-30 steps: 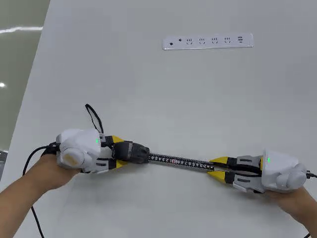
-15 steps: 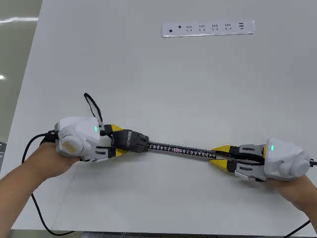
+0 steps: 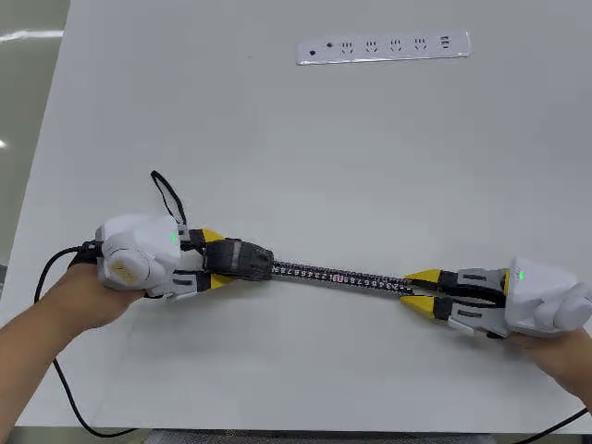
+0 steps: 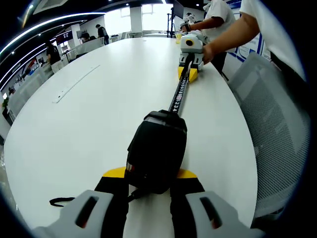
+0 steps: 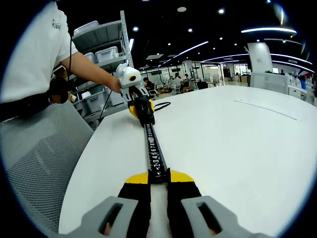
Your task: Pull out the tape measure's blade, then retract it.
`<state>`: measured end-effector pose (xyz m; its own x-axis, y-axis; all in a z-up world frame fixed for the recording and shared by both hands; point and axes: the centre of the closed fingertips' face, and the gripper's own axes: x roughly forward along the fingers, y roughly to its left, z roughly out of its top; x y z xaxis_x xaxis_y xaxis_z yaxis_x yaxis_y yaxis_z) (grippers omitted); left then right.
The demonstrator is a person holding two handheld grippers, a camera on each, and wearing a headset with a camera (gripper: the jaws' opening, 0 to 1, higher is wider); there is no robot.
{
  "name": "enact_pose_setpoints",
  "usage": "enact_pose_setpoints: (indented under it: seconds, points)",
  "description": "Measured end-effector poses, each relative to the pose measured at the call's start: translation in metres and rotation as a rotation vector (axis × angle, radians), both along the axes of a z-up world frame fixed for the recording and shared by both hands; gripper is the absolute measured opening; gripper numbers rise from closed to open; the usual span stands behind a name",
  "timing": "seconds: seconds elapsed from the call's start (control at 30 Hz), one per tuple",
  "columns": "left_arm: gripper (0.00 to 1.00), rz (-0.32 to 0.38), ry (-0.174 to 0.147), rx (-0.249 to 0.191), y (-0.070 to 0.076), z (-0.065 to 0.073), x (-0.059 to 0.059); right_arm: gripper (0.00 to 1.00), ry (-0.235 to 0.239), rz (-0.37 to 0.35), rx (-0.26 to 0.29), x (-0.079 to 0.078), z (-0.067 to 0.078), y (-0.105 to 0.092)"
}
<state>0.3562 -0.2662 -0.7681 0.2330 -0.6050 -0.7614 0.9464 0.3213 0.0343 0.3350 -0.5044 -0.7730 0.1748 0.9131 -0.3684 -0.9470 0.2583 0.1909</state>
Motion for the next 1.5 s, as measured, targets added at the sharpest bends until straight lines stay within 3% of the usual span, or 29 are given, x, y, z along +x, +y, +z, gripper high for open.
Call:
enact_pose_setpoints:
  seconds: [1.5]
  points:
    - [0.28, 0.004, 0.004, 0.010, -0.003, 0.003, -0.001, 0.08, 0.004, -0.045, -0.040, -0.005, 0.005, -0.050]
